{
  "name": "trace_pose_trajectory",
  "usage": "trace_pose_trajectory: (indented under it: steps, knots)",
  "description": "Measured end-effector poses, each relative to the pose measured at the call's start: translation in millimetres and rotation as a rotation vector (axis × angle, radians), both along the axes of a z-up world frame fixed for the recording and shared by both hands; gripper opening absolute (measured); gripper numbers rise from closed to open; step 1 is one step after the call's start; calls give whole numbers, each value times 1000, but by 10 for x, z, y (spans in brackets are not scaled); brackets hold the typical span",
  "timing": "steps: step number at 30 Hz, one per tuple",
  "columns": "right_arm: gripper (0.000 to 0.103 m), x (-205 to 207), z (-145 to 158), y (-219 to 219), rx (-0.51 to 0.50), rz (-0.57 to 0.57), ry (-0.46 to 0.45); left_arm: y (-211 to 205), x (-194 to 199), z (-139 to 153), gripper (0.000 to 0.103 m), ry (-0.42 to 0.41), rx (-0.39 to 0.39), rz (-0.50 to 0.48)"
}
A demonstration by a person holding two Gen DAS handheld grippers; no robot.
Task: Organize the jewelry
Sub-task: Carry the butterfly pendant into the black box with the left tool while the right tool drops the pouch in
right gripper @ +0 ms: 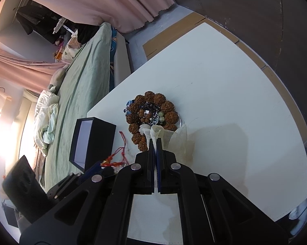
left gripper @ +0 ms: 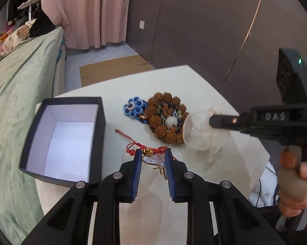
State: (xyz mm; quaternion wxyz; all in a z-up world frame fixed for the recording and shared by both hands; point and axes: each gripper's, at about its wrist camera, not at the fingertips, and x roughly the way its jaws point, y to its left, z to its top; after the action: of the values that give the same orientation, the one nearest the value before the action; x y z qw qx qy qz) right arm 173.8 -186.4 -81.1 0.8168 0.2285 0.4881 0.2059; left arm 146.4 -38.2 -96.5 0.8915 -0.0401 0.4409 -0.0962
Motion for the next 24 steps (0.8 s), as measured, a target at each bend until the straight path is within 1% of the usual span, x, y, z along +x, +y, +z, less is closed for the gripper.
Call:
trace_pose_trajectory:
  steps: [2, 4, 5, 7, 8, 10, 13, 19, 24]
  knots:
    - [3, -8, 12, 26, 15, 8, -9, 67, -44, 64, 21, -9, -40, 7]
    - [3, -20, 39, 60, 40, 21, -23, 165, -60, 115, 21, 2, -103, 8]
    - [3, -24, 47, 84, 55, 31, -28, 193, -42, 94, 21, 29, -75, 34]
    - [3, -18, 48, 124, 53, 38, -31, 173, -7, -22, 21, 79, 37, 61]
    - [3, -20, 42, 153, 44, 39, -30, 180, 10, -90, 21, 109, 30, 57]
    - [3, -17, 23, 198, 37, 40, -24, 187, 31, -171, 21, 152, -11, 48]
    - [3, -10, 20, 244, 35, 42, -21, 131, 15, -166, 21, 159, 12, 23]
    - [3, -1, -5, 329, 13, 49, -15, 103, 15, -325, 21, 240, 79, 10]
    - [3, -18, -11, 358, 11, 57, -14, 81, -37, -353, 21, 249, 84, -11]
